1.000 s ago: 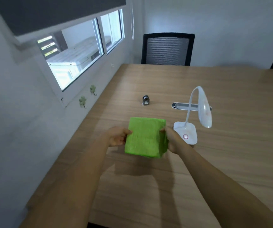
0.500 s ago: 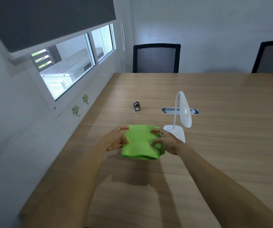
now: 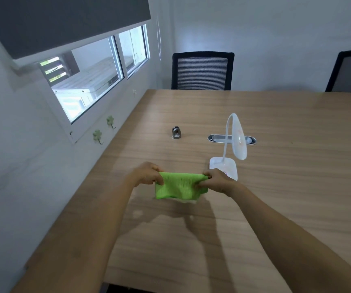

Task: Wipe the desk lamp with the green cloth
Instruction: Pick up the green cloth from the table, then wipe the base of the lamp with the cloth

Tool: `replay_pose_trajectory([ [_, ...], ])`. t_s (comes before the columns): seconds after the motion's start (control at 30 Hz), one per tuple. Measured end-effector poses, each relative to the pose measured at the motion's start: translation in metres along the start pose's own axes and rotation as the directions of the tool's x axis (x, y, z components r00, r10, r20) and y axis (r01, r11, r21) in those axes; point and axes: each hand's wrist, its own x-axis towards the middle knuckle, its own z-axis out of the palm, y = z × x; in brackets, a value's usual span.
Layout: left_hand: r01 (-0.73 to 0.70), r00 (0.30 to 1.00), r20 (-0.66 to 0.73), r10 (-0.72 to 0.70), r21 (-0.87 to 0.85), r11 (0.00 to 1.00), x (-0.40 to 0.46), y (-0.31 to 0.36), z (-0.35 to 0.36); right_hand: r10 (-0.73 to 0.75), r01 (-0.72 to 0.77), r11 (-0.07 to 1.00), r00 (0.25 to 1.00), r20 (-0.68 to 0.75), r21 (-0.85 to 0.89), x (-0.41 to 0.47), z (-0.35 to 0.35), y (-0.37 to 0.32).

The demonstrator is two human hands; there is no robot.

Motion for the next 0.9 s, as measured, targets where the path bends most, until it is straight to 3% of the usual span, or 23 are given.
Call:
replay_pose_trajectory([
  [0.07, 0.034, 0.999, 0.024, -0.034, -0.025, 0.999, 0.002, -0.001, -0.001, 0.047, -0.05, 0.992, 0.998, 0.037, 0.112, 0.0, -0.002, 0.003],
  [0.13, 0.062, 0.997, 0.043, -0.058, -0.107, 0.992, 0.004, -0.002, 0.001, 0.112, -0.135, 0.934, 0.99, 0.089, 0.331, -0.001, -0.001, 0.007],
  [0.23, 0.131, 0.985, 0.152, -0.085, -0.33, 0.935, 0.006, -0.002, 0.009, 0.209, -0.25, 0.734, 0.968, 0.14, 0.631, -0.003, 0.001, 0.013],
  [0.33, 0.186, 0.968, 0.228, -0.104, -0.376, 0.908, 0.007, -0.001, 0.021, 0.315, -0.329, 0.581, 0.934, 0.166, 0.745, -0.009, 0.006, 0.02],
  [0.43, 0.227, 0.956, 0.267, -0.124, -0.398, 0.889, 0.011, 0.002, 0.039, 0.412, -0.325, 0.448, 0.902, 0.13, 0.833, -0.013, 0.01, 0.027],
  [0.5, 0.25, 0.949, 0.288, -0.13, -0.433, 0.866, 0.013, 0.005, 0.053, 0.457, -0.299, 0.267, 0.876, 0.153, 0.916, -0.016, 0.009, 0.032],
  [0.57, 0.264, 0.943, 0.31, -0.123, -0.465, 0.845, 0.017, 0.012, 0.07, 0.417, -0.18, 0.085, 0.9, 0.129, 0.98, -0.017, 0.007, 0.038],
  [0.63, 0.279, 0.932, 0.345, -0.114, -0.481, 0.831, 0.022, 0.019, 0.088, 0.356, -0.044, -0.017, 0.933, 0.048, 0.999, -0.018, 0.007, 0.043],
  [0.77, 0.278, 0.894, 0.442, -0.073, -0.42, 0.864, 0.029, 0.036, 0.124, 0.344, 0.044, -0.024, 0.938, -0.033, 0.999, -0.023, 0.005, 0.05],
  [0.9, 0.205, 0.87, 0.494, -0.016, -0.33, 0.922, 0.031, 0.049, 0.146, 0.402, 0.107, 0.198, 0.898, -0.18, 0.974, -0.034, -0.018, 0.056],
])
